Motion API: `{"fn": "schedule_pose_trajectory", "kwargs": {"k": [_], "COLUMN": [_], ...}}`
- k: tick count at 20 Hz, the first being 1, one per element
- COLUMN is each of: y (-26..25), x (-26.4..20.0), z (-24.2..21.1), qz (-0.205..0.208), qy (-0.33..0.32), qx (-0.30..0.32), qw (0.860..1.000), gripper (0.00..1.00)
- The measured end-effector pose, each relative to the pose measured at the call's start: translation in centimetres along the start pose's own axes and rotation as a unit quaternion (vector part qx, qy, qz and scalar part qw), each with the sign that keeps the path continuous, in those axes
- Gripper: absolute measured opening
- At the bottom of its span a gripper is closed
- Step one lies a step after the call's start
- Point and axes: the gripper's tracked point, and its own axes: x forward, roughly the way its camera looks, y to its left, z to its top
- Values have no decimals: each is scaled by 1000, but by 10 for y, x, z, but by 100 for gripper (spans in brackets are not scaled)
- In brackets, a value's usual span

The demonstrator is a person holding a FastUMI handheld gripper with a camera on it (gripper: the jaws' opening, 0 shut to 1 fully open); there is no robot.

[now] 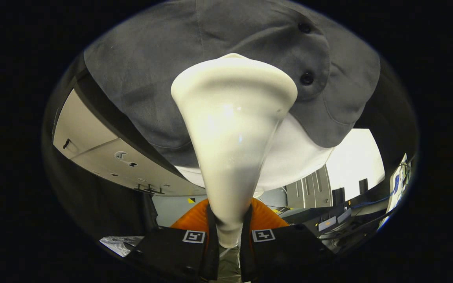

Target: Iron the clothes twice with a garment steamer, once on the left side and once on the right side.

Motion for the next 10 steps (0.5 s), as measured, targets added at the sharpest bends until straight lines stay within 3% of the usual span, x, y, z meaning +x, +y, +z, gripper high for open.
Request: {"fn": "schedule_pose_trajectory", "kwargs": {"k": [10], "y": [3], "x": [-92], "z": [52], "qz": [11], "qy": [-71], "qx": [-10], "qw": [997], "gripper": [29]}}
